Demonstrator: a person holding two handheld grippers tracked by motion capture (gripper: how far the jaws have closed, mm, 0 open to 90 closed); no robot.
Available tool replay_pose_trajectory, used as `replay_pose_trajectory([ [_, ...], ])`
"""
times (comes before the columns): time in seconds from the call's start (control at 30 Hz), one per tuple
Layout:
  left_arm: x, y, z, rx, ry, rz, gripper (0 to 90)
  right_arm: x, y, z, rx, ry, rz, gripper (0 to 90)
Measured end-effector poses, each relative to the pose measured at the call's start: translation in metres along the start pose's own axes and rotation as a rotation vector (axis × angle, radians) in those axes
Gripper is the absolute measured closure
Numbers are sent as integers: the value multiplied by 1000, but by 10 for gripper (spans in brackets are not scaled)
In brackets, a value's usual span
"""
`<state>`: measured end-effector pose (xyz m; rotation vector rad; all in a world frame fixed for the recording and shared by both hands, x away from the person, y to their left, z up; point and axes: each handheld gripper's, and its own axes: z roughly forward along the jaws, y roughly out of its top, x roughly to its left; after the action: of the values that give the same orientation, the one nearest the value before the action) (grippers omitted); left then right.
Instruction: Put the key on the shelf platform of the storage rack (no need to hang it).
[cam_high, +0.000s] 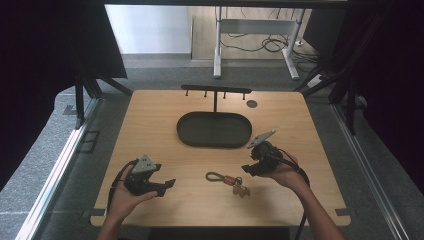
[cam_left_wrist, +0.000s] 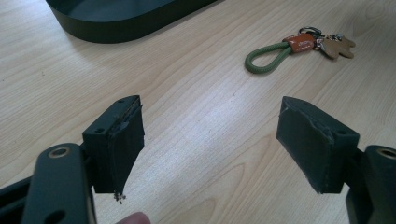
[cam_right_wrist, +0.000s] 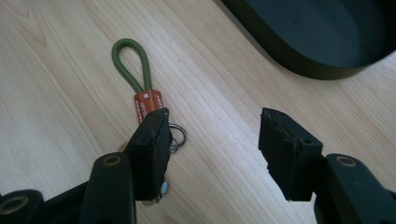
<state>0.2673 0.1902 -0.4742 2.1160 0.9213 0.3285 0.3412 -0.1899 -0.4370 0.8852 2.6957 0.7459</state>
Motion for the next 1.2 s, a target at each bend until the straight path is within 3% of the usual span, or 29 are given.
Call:
replay_pose_trajectory([
  [0.57, 1, 0, -3, -7, 3, -1, 236, 18, 19, 27, 90, 57, -61, 469],
  [1.2, 3, -1, -5, -15, 3, -9, 235, 29, 23, 56, 195, 98, -111, 487],
])
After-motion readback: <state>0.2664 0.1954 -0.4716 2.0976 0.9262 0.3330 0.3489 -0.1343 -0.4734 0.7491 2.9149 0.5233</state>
